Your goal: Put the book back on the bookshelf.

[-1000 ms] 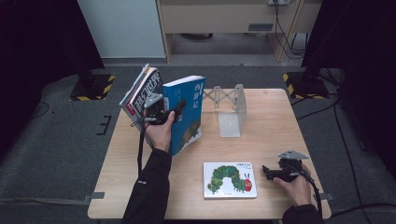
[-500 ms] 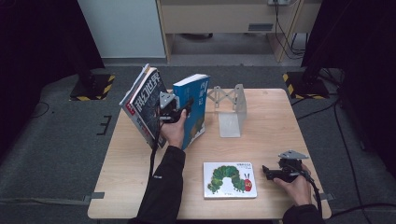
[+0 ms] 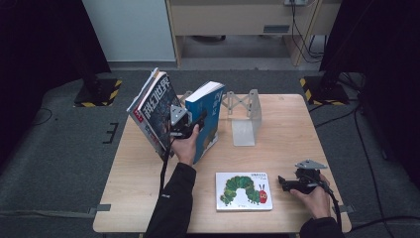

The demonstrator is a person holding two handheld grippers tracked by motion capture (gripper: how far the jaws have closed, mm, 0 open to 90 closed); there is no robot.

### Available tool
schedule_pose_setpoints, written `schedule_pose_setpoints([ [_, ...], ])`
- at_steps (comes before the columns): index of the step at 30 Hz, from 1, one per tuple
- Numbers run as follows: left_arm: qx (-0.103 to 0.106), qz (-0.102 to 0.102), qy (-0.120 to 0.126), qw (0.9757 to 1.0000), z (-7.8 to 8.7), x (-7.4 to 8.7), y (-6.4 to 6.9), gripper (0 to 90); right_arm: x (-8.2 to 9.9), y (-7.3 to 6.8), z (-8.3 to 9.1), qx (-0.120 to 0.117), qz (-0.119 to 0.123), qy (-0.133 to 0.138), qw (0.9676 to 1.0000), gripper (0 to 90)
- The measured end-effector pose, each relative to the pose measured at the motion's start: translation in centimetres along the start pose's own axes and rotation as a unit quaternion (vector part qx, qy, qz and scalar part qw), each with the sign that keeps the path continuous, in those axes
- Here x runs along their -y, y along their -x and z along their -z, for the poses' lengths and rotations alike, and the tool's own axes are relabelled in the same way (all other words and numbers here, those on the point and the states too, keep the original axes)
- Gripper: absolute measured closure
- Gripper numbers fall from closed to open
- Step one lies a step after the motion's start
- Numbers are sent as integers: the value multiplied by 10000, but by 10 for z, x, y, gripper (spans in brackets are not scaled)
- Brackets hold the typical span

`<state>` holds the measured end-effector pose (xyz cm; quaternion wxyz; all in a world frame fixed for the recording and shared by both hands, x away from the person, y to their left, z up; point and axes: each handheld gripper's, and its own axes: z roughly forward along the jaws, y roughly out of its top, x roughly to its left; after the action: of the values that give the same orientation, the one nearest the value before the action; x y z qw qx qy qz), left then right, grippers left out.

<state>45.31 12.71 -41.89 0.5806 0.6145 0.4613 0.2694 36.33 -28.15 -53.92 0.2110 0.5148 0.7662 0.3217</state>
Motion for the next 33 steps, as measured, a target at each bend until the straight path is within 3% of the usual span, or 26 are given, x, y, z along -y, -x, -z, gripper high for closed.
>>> schedule_pose_setpoints([
  [7, 42, -186, -54, 9998, 18, 8, 3, 586, 0, 0, 0, 0, -1, -1, 10000, 37],
  [15, -31, -163, -78, 9998, 35, 20, 4, 582, 0, 0, 0, 0, 1, -3, 10000, 35],
  [19, 37, -187, -52, 9998, 41, 24, 3, 578, 0, 0, 0, 0, 4, -1, 10000, 34],
  [23, 92, -212, 4, 9997, 43, 26, 6, 573, 0, -1, 0, 0, -13, -4, 10000, 34],
  [33, -16, -161, 97, 9998, 37, 28, 10, 572, 0, 0, -1, -1, 19, -8, 10000, 31],
])
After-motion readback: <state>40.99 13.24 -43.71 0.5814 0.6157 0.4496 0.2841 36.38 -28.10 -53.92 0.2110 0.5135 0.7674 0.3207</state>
